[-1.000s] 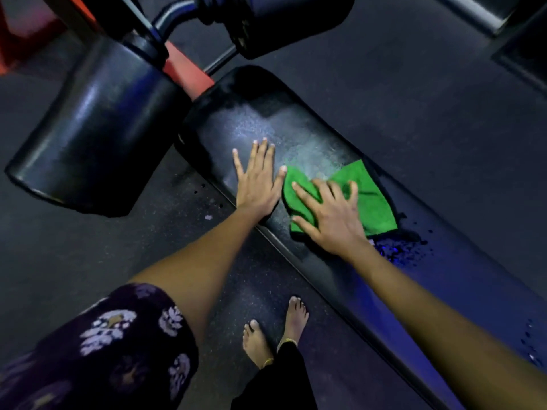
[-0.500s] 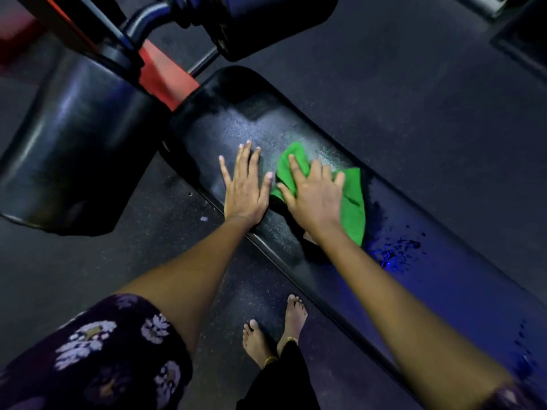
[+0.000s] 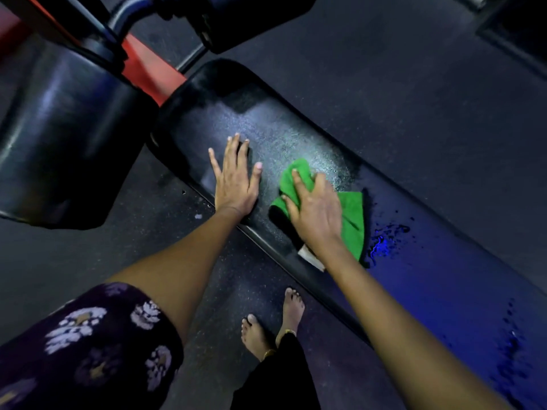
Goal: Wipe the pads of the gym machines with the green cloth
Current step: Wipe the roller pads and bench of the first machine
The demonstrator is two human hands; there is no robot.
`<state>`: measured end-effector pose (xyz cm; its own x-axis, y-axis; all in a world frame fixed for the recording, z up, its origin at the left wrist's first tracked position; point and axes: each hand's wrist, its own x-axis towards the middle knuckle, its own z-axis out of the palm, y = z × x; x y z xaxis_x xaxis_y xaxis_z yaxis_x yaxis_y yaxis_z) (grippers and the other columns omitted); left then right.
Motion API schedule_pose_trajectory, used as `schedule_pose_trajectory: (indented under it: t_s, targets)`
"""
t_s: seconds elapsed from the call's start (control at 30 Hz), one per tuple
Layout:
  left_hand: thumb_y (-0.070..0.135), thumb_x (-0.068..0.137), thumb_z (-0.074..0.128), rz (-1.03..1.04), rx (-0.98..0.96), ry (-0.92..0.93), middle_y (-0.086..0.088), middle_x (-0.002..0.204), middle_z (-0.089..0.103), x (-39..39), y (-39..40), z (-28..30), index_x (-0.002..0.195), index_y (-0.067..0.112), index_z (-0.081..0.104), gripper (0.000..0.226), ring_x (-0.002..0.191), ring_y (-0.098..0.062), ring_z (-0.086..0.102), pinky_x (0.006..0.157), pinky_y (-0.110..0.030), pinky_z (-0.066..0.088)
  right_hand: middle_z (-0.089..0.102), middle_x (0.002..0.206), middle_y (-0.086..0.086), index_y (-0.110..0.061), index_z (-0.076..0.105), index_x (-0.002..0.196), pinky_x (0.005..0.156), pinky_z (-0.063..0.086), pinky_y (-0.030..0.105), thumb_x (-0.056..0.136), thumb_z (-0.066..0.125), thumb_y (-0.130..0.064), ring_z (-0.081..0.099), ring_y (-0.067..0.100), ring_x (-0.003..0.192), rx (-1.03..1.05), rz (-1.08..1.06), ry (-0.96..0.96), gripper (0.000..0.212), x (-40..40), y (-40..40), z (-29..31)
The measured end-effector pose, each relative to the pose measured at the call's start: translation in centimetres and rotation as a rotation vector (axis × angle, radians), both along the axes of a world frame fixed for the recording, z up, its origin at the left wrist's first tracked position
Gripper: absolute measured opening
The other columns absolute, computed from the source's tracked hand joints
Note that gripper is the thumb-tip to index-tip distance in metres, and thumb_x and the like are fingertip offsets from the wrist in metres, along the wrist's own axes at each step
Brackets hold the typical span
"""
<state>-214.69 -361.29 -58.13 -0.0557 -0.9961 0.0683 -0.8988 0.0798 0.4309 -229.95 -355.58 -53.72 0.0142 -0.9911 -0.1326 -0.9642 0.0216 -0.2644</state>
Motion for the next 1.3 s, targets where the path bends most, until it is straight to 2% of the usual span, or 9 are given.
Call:
schedule_pose_trajectory:
  t_s: [0.2,0.37,0.47,0.63,0.77,0.87,0.97,1.1,1.3]
  targets:
    - [0.050,0.092,0.011,-0.029,0.022,-0.061,-0.012,0.155,0.021,0.0,-0.1,0.0,0.142,0.002,0.033,0.073,0.146,-0.023,0.011,0.113,-0.048,-0.014,0.035,0.133,0.016,-0.014,0.030,0.147,0.084,0.043,0.036,0.097,0.040,-0.047,0.049,0.031,0.110,0.073,-0.362,0.020,0.061,-1.2,-6.0,0.2]
    - [0.053,0.089,0.006,-0.056,0.048,-0.125,-0.011,0.156,0.019,0.1,0.3,-0.1,0.142,0.002,0.033,0.078,0.146,-0.022,0.008,0.111,-0.048,-0.017,0.034,0.136,0.015,-0.020,0.013,0.151,0.087,0.037,0.039,0.080,0.033,-0.079,0.041,0.029,0.113,0.120,-0.071,0.133,0.095,1.5,-1.7,0.4]
    - [0.053,0.088,0.006,-0.058,0.056,-0.116,-0.011,0.156,0.019,-0.1,0.4,0.2,0.141,0.002,0.034,0.079,0.146,-0.022,0.008,0.111,-0.049,-0.017,0.034,0.138,0.012,-0.029,0.008,0.151,0.084,0.037,0.039,0.087,0.032,-0.071,0.040,0.028,0.111,0.110,-0.013,0.187,0.081,-0.6,2.6,0.1]
    - [0.050,0.091,0.011,-0.050,0.041,-0.055,-0.012,0.154,0.022,-0.1,0.0,0.3,0.137,0.001,0.038,0.072,0.146,-0.023,0.011,0.112,-0.051,-0.014,0.032,0.140,0.011,-0.027,0.010,0.152,0.089,0.036,0.038,0.092,0.035,-0.063,0.038,0.027,0.118,0.121,-0.270,0.129,0.074,-1.0,-0.9,0.5]
    - [0.048,0.090,0.022,-0.035,0.021,0.129,-0.017,0.151,0.026,0.4,0.2,0.2,0.131,-0.004,0.041,0.069,0.143,-0.027,0.019,0.114,-0.048,-0.009,0.031,0.146,0.008,-0.031,0.012,0.151,0.094,0.034,0.042,0.091,0.040,-0.060,0.035,0.027,0.122,0.105,0.087,0.095,0.072,2.1,1.0,0.1]
    - [0.053,0.087,0.025,-0.022,0.072,0.227,-0.018,0.154,0.016,0.6,0.1,0.7,0.133,-0.003,0.039,0.074,0.145,-0.029,0.009,0.114,-0.046,-0.010,0.044,0.140,0.010,-0.032,0.027,0.148,0.084,0.040,0.042,0.086,0.049,-0.060,0.045,0.029,0.109,0.048,0.318,0.084,0.071,0.2,5.9,-0.4]
    - [0.058,0.085,0.026,-0.086,0.135,0.207,-0.017,0.157,0.005,0.7,0.6,1.0,0.136,-0.001,0.035,0.078,0.146,-0.029,0.000,0.113,-0.044,-0.013,0.054,0.128,0.014,-0.029,0.041,0.142,0.075,0.045,0.039,0.081,0.049,-0.062,0.052,0.029,0.097,-0.038,0.225,0.084,0.070,-3.3,8.3,-1.0]
    - [0.061,0.084,0.025,-0.134,0.171,0.215,-0.015,0.157,-0.005,-0.2,2.2,1.1,0.144,0.003,0.025,0.084,0.146,-0.027,-0.007,0.113,-0.043,-0.014,0.041,0.137,0.014,-0.030,0.037,0.144,0.089,0.037,0.042,0.084,0.053,-0.060,0.043,0.032,0.114,0.041,-0.051,0.016,0.069,-1.8,5.5,-0.3]
    - [0.062,0.085,0.019,-0.172,0.253,0.187,-0.013,0.157,-0.015,-1.1,3.8,1.4,0.151,0.011,0.008,0.084,0.145,-0.026,-0.015,0.111,-0.039,-0.019,0.054,0.126,0.009,-0.038,0.041,0.138,0.070,0.042,0.036,0.082,0.049,-0.059,0.050,0.027,0.090,-0.059,0.352,0.052,0.061,-1.3,9.6,-1.4]
